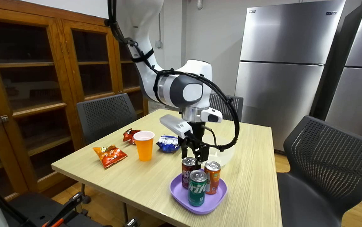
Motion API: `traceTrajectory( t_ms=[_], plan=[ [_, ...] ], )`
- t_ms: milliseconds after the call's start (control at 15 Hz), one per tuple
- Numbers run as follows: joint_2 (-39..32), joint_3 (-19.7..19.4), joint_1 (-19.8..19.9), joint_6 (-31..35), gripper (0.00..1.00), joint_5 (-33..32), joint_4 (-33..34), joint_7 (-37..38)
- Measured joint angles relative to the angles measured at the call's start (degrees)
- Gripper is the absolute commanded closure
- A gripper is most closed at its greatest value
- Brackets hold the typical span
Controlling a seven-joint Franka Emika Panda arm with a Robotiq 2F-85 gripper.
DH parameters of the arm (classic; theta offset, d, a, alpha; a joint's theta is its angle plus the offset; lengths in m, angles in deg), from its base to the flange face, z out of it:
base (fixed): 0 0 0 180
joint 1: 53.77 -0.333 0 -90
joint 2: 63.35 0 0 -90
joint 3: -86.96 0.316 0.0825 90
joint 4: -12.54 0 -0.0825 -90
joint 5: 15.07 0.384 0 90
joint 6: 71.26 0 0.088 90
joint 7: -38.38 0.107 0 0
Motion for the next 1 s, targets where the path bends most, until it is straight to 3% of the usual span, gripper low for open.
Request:
traceTrajectory(
  t_ms=[1000],
  plan=[
    [5.04, 0.40, -0.36, 0.00, 0.00, -0.02, -0.50, 0.04]
  ],
)
